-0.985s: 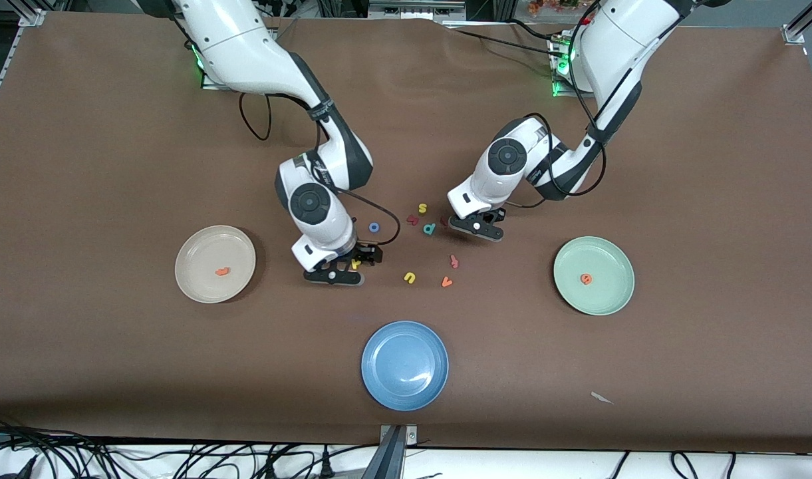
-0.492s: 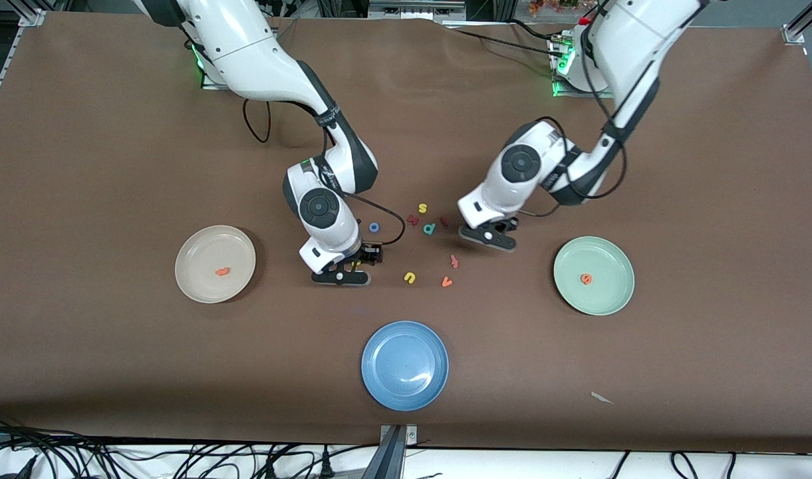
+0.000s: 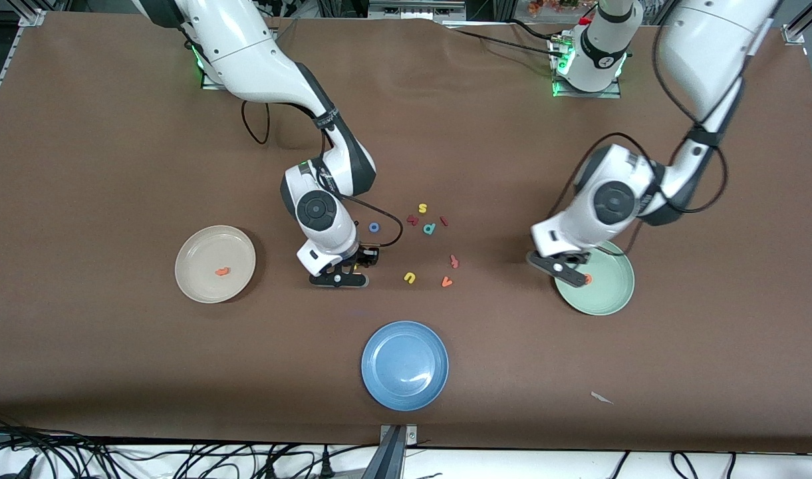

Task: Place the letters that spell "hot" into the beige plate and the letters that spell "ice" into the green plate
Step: 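Carry the c to the green plate while the right gripper grasps the h, then drop the c on the green plate while the right gripper drops the h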

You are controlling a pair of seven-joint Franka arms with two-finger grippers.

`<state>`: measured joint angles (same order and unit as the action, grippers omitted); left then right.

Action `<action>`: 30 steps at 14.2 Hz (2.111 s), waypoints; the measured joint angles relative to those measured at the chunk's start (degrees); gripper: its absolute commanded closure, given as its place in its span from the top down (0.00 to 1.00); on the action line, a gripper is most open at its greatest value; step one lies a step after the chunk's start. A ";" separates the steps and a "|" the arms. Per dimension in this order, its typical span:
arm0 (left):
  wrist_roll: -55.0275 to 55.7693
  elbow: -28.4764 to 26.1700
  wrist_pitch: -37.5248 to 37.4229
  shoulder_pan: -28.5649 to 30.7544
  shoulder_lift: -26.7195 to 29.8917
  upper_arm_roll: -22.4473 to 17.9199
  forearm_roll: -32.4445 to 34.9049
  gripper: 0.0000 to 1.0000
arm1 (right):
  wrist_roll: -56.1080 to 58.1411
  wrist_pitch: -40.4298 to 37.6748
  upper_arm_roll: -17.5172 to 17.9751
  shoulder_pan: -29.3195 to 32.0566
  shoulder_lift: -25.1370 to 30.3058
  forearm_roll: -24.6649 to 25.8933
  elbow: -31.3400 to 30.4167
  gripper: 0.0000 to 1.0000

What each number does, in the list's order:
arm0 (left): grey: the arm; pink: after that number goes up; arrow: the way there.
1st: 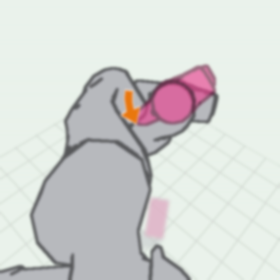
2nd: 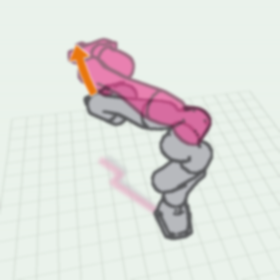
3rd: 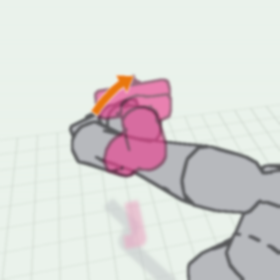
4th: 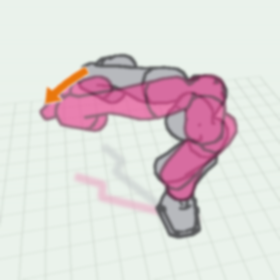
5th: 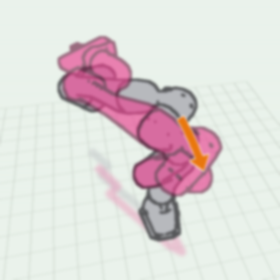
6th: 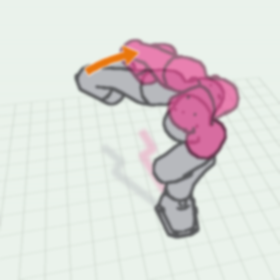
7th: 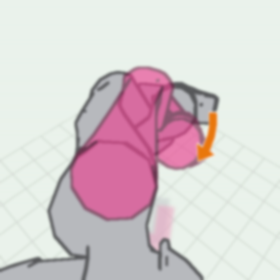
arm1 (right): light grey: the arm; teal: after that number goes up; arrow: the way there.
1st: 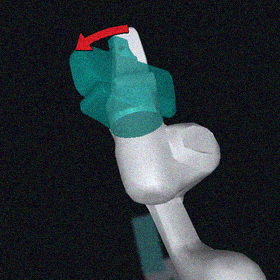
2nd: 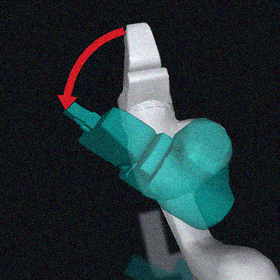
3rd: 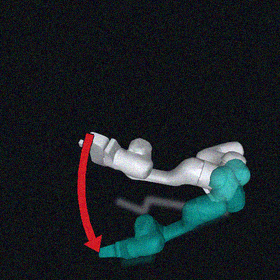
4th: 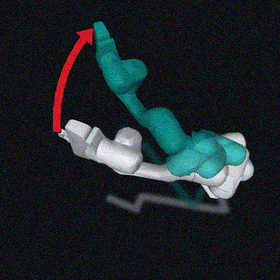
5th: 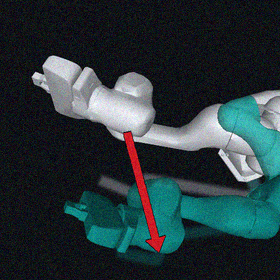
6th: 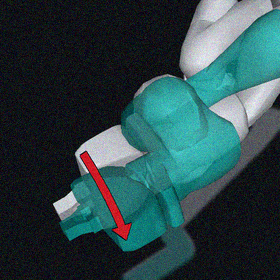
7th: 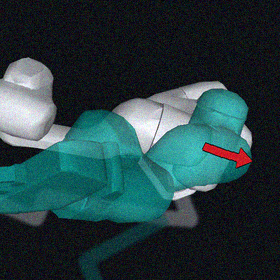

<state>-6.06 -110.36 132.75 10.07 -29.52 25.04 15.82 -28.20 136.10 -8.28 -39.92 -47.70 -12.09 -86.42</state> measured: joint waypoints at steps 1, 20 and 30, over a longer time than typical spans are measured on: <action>-3.27 -0.01 0.00 2.18 -0.10 0.00 0.00 0.12 | 0.00 0.00 0.00 0.00 0.00 0.00 0.00 0.35; 11.02 5.37 -7.60 0.35 -3.40 9.20 -0.06 0.75 | 11.45 -12.43 -6.82 2.62 2.89 0.05 4.39 0.14; 51.98 4.92 -4.38 -14.23 -6.99 9.72 -0.06 0.59 | 40.44 -9.64 -20.05 6.36 14.51 -1.63 -16.58 0.15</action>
<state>45.92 -105.45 128.37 -4.16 -36.51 34.76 15.75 12.24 126.46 -28.33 -33.57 -33.19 -13.72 -103.00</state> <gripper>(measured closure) 0.317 0.731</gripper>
